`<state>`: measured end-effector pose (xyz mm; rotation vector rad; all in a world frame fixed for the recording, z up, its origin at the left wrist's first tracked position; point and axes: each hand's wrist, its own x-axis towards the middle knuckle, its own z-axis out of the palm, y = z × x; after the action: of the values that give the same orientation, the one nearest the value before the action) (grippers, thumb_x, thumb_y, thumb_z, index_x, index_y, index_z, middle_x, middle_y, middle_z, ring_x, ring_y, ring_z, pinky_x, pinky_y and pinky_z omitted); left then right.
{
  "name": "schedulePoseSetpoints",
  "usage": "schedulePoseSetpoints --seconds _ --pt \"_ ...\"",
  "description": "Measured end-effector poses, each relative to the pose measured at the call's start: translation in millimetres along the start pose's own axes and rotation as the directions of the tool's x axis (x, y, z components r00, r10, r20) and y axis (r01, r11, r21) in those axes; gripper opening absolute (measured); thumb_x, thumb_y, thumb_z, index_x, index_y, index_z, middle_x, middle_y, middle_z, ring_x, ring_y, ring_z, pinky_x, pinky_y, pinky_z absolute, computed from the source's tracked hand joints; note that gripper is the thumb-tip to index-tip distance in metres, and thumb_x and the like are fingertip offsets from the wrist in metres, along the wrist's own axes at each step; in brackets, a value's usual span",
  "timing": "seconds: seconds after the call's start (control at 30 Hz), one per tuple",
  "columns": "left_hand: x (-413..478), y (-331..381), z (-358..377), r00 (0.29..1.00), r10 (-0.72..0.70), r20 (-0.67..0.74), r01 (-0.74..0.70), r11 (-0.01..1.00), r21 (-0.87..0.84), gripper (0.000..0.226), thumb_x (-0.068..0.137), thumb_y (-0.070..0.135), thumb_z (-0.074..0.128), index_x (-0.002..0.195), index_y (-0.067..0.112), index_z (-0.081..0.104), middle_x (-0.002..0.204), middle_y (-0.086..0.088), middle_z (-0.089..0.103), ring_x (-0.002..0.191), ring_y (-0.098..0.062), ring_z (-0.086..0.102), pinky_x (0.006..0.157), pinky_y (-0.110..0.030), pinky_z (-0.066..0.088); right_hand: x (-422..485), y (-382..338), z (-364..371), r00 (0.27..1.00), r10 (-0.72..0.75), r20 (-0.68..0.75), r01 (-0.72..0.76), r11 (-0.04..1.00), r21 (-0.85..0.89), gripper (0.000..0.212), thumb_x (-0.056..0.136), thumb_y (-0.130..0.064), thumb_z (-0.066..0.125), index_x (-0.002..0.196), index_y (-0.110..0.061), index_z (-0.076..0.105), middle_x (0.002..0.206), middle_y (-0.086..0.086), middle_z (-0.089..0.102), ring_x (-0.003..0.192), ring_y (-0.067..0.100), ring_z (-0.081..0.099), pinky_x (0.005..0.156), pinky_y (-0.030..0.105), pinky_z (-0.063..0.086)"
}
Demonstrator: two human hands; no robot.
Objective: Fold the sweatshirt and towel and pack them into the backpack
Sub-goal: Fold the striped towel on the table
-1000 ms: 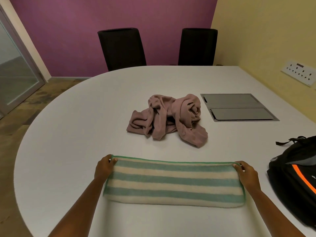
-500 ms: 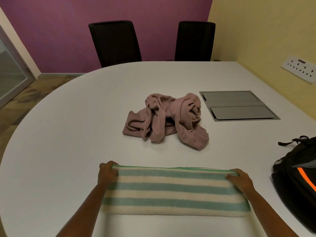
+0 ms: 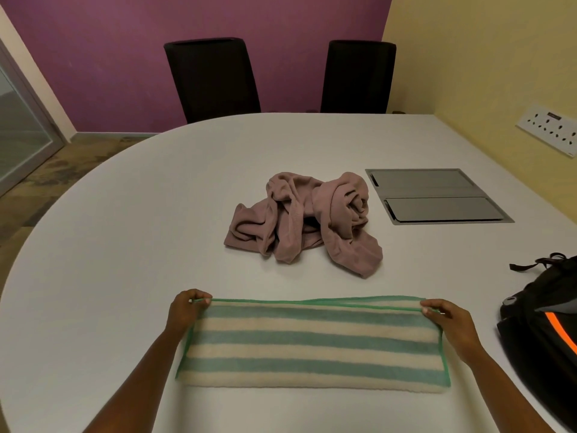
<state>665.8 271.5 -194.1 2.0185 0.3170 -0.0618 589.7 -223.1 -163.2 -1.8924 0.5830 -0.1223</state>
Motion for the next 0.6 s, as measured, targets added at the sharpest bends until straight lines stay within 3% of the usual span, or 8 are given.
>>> schedulePoseSetpoints --seconds 0.07,0.13,0.27,0.37,0.47,0.57,0.6 --pt "1 3 4 0.999 -0.008 -0.038 0.011 0.997 0.07 0.008 0.082 -0.008 0.06 0.083 -0.009 0.069 0.087 -0.015 0.065 0.083 -0.026 0.056 0.075 -0.026 0.037 3 4 1 1.0 -0.014 -0.025 0.012 0.996 -0.091 0.02 0.081 0.001 0.064 0.078 -0.019 0.066 0.085 0.0 0.064 0.073 0.004 0.061 0.058 0.002 0.042" --pt "5 0 9 0.999 -0.026 -0.031 0.03 0.988 0.155 0.012 0.08 -0.009 0.06 0.073 -0.005 0.07 0.086 -0.02 0.068 0.08 -0.03 0.059 0.073 -0.026 0.038 7 11 3 1.0 -0.001 -0.005 0.001 0.985 -0.173 0.023 0.079 0.004 0.064 0.079 -0.019 0.066 0.081 0.002 0.062 0.08 0.022 0.06 0.06 0.004 0.044" --pt "6 -7 11 0.991 -0.116 -0.066 0.13 0.953 0.273 0.028 0.083 -0.001 0.057 0.06 0.014 0.06 0.086 -0.019 0.067 0.084 -0.035 0.062 0.076 -0.033 0.045 11 15 5 1.0 0.018 0.003 -0.016 0.959 -0.284 0.021 0.079 0.006 0.062 0.09 -0.012 0.066 0.074 0.005 0.061 0.081 0.028 0.057 0.079 0.028 0.05" --pt "3 -1 11 0.984 -0.133 -0.119 0.16 0.954 0.253 0.016 0.086 -0.001 0.054 0.074 0.003 0.063 0.094 -0.022 0.066 0.086 -0.034 0.058 0.075 -0.03 0.039 11 8 5 1.0 -0.027 -0.011 0.024 0.968 -0.248 0.016 0.082 0.006 0.059 0.087 -0.006 0.068 0.077 0.001 0.063 0.082 0.026 0.056 0.066 0.012 0.043" --pt "3 1 9 0.976 -0.142 -0.163 0.179 0.954 0.241 0.014 0.089 0.001 0.051 0.092 -0.007 0.062 0.103 -0.024 0.064 0.097 -0.037 0.057 0.078 -0.032 0.038 17 2 5 0.998 -0.037 -0.06 0.027 0.988 -0.15 0.023 0.085 0.004 0.055 0.076 -0.015 0.064 0.078 -0.001 0.063 0.082 0.027 0.056 0.062 0.008 0.046" --pt "2 -1 7 0.969 -0.167 -0.185 0.212 0.942 0.261 0.017 0.092 0.005 0.049 0.098 -0.007 0.059 0.108 -0.024 0.062 0.101 -0.037 0.056 0.081 -0.035 0.04 23 -3 11 0.994 0.014 -0.11 -0.028 0.991 -0.131 0.023 0.089 -0.002 0.05 0.075 -0.019 0.059 0.079 0.01 0.061 0.079 0.031 0.055 0.077 0.038 0.051" --pt "2 -1 7 0.966 -0.179 -0.187 0.225 0.937 0.268 0.018 0.092 0.007 0.048 0.098 -0.006 0.059 0.108 -0.024 0.062 0.102 -0.037 0.056 0.082 -0.036 0.04 23 -5 15 0.992 0.019 -0.123 -0.037 0.988 -0.149 0.02 0.09 -0.004 0.049 0.078 -0.017 0.058 0.08 0.014 0.061 0.076 0.031 0.054 0.077 0.041 0.049"
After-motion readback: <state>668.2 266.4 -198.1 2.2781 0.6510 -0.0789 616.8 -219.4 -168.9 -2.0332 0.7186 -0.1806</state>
